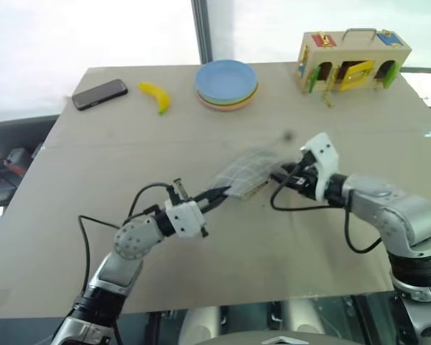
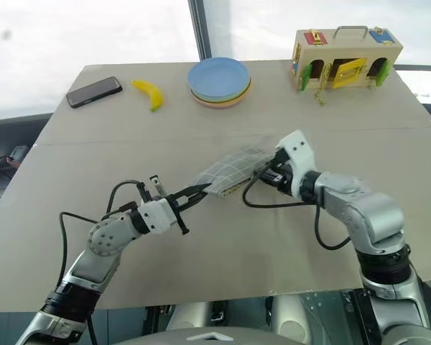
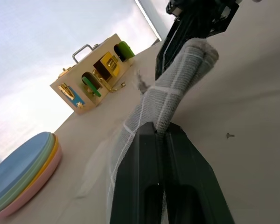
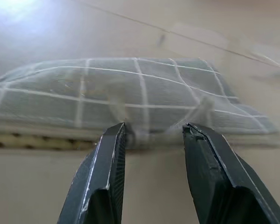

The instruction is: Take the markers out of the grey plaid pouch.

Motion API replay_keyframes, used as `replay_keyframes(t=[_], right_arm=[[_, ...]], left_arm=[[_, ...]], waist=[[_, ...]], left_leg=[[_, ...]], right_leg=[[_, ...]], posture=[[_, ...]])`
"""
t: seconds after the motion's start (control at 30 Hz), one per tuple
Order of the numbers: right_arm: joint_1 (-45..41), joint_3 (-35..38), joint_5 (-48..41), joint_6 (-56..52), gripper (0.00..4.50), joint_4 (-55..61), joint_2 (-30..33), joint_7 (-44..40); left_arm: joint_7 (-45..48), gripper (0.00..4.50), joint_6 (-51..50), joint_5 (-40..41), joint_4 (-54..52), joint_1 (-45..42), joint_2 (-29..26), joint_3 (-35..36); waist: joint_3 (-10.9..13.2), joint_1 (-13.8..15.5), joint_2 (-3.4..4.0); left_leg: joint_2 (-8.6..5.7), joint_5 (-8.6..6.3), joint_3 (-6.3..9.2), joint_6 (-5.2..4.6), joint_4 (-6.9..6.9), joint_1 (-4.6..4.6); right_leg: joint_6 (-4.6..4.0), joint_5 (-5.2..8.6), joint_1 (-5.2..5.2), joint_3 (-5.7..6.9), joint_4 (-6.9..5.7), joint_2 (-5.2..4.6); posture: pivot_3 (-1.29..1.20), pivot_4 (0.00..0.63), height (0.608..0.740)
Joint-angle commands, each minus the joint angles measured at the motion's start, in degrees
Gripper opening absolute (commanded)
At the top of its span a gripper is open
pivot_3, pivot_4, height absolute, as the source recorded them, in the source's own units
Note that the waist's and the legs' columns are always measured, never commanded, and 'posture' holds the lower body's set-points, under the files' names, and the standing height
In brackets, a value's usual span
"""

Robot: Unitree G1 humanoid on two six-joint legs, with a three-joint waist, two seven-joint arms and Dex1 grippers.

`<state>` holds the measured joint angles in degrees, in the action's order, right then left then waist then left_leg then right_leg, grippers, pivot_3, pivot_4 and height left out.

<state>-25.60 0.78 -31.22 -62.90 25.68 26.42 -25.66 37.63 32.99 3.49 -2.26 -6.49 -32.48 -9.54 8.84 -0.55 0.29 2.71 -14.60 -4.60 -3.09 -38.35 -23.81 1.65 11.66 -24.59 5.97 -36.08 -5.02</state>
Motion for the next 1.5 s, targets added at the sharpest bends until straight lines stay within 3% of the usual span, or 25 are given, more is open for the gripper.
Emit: replay_keyframes(t=[0.03, 0.4, 0.5, 0.6, 0.83, 1.0, 1.17, 1.37, 1.43, 1.5], right_arm=[[-1.79, 2.07, -2.15, -2.2, 1.91, 0.53, -2.33, 1.9], [-2.2, -0.53, -0.97, -4.43, 1.91, -2.73, -6.16, 4.49], [-1.87, 0.39, -1.36, -4.09, 1.13, -2.55, -5.96, 4.37], [-1.33, 1.61, -1.66, -3.73, 0.04, -2.03, -5.26, 4.18], [0.53, 3.84, 1.26, 2.33, 0.04, -4.17, -2.84, 4.64], [-0.49, 5.25, 6.74, 12.05, 0.04, -11.46, -3.34, 8.08], [-1.26, 6.09, 9.24, 18.14, 0.04, -15.79, -4.47, 10.22], [-0.58, 6.24, 10.68, 19.74, 0.04, -15.26, -3.0, 10.25], [0.28, 6.46, 7.35, 18.0, 0.04, -11.28, -0.22, 5.07], [1.69, 6.65, 5.35, 15.6, 0.71, -5.9, 3.03, 2.38]], left_arm=[[0.79, 0.0, -1.49, 0.94, -4.38, -0.8, -0.62, 0.95], [1.99, 0.0, -5.01, 0.98, -8.05, -1.03, -0.58, 1.47], [2.17, 0.0, -3.93, 1.19, -8.22, 0.53, -0.99, 2.15], [2.1, 0.0, -3.72, 1.4, -8.69, 1.57, -1.19, 2.64], [1.87, 0.0, -5.36, 3.51, -9.2, 1.42, -0.28, 3.28], [8.33, 0.0, -8.74, 13.54, -11.16, 1.07, -1.26, 2.29], [11.22, 0.0, -11.66, 16.31, -13.6, 1.46, -1.61, 2.35], [7.72, 0.0, -17.81, 15.56, -20.34, 3.27, 0.88, 1.2], [5.37, 0.0, -23.4, 19.64, -23.6, 2.95, 2.76, 1.13], [5.03, 0.0, -27.78, 24.84, -24.29, 1.24, 4.77, 1.47]], waist=[[0.0, -0.16, 0.0], [0.0, -0.05, 0.0], [0.0, -0.07, 0.0], [0.0, -0.07, 0.0], [0.0, -0.03, -0.01], [0.01, -0.07, -0.02], [0.01, -0.07, -0.02], [0.01, -0.07, -0.02], [0.03, 0.2, -0.03], [0.04, 0.45, -0.04]], left_leg=[[0.02, 0.0, 0.0, 0.0, 0.0, 0.02], [-0.04, 0.01, -0.05, 0.01, -0.01, 0.03], [-0.04, 0.01, -0.05, 0.01, 0.0, 0.03], [-0.02, 0.01, -0.05, 0.01, 0.0, 0.03], [-0.01, 0.01, -0.06, 0.01, -0.01, 0.03], [-0.04, 0.01, -0.1, 0.01, -0.01, 0.04], [-0.04, 0.01, -0.19, 0.01, -0.01, 0.05], [-0.04, 0.01, -0.25, 0.01, -0.01, 0.05], [-0.04, 0.01, -0.23, 0.01, -0.01, 0.04], [-0.03, 0.01, -0.19, 0.01, -0.02, 0.02]], right_leg=[[0.02, 0.02, 0.0, 0.0, -0.03, 0.03], [-0.06, -0.04, -0.02, -0.13, -0.1, 0.01], [-0.05, -0.03, -0.04, -0.13, -0.1, 0.01], [-0.03, -0.01, -0.06, -0.13, -0.11, 0.02], [0.02, 0.02, -0.06, -0.16, -0.12, 0.02], [0.03, 0.02, -0.06, -0.17, -0.13, 0.03], [0.03, 0.02, -0.1, -0.24, -0.15, 0.06], [0.04, 0.02, -0.1, -0.32, -0.13, 0.05], [0.04, 0.02, -0.1, -0.33, -0.14, 0.04], [0.04, 0.02, -0.09, -0.35, -0.13, 0.04]], posture=[[0.0, 0.15, 0.74], [0.0, 0.15, 0.74], [0.0, 0.15, 0.74], [0.0, 0.15, 0.74], [0.0, 0.15, 0.74], [0.0, 0.15, 0.74], [0.0, 0.15, 0.74], [0.0, 0.15, 0.74], [0.0, 0.15, 0.74], [0.0, 0.15, 0.74]])
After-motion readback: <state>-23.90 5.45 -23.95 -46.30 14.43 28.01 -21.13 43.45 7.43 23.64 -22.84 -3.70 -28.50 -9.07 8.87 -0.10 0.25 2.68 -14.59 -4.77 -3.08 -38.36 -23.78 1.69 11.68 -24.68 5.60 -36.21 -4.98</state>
